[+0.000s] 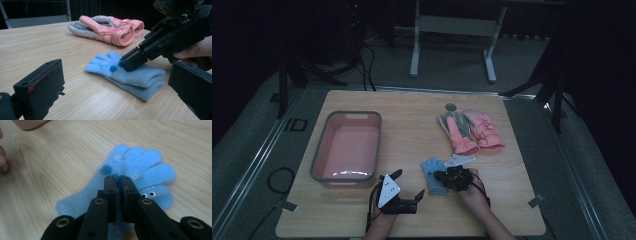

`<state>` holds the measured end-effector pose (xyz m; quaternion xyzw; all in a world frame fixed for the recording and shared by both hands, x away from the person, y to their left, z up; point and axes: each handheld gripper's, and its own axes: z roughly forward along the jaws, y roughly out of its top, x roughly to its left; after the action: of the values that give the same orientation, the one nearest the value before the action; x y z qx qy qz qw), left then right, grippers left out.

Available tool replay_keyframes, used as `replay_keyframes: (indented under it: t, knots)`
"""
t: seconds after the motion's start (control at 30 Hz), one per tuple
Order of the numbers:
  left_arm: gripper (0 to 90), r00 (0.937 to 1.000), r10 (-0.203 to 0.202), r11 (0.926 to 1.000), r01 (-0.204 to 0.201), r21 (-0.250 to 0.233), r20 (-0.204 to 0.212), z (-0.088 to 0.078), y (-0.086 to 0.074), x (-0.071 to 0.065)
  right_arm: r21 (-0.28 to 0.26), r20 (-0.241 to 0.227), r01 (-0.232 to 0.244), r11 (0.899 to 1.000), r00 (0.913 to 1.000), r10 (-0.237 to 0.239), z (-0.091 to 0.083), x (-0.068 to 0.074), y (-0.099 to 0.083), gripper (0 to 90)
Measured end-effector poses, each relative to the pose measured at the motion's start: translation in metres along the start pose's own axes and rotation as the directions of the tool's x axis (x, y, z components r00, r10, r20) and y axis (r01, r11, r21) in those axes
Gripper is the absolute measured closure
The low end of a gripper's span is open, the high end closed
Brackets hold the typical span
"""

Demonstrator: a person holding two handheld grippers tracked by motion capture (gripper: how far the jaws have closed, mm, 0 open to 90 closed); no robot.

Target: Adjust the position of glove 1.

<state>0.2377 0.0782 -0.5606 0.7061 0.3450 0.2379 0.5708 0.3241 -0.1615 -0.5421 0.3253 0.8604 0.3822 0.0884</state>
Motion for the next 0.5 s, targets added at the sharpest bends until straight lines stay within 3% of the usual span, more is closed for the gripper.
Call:
replay_keyframes:
  t: [0.13, 0.27, 0.37, 0.4, 0.5]
  knots:
    - [0.5, 1.0, -0.003, 1.0, 0.003, -0.001, 0.001, 0.0, 0.0, 0.0, -0.005, -0.007, -0.015, 1.0, 0.9999, 0.015, 0.001, -0.002, -0.003, 79.6]
    - [0.5, 1.0, -0.002, 1.0, 0.002, 0.003, 0.001, 0.0, 0.0, 0.0, -0.027, -0.011, -0.017, 0.999, 0.9998, 0.017, -0.007, 0.0, -0.001, 60.2]
    - [0.5, 0.9996, 0.008, 0.9999, -0.008, 0.012, 0.026, 0.002, 0.001, 0.001, -0.074, -0.004, -0.007, 0.997, 1.0, 0.007, -0.018, 0.0, 0.002, 35.9]
    - [0.5, 0.9991, 0.017, 0.9996, -0.018, 0.02, 0.039, 0.003, 0.001, 0.0, -0.081, -0.003, -0.008, 0.997, 1.0, 0.007, -0.021, 0.0, 0.002, 25.6]
    - [0.5, 0.993, 0.093, 0.9945, -0.096, 0.041, 0.074, 0.006, 0.004, -0.002, -0.12, -0.037, -0.03, 0.992, 0.999, 0.026, -0.032, -0.006, 0.0, 18.7]
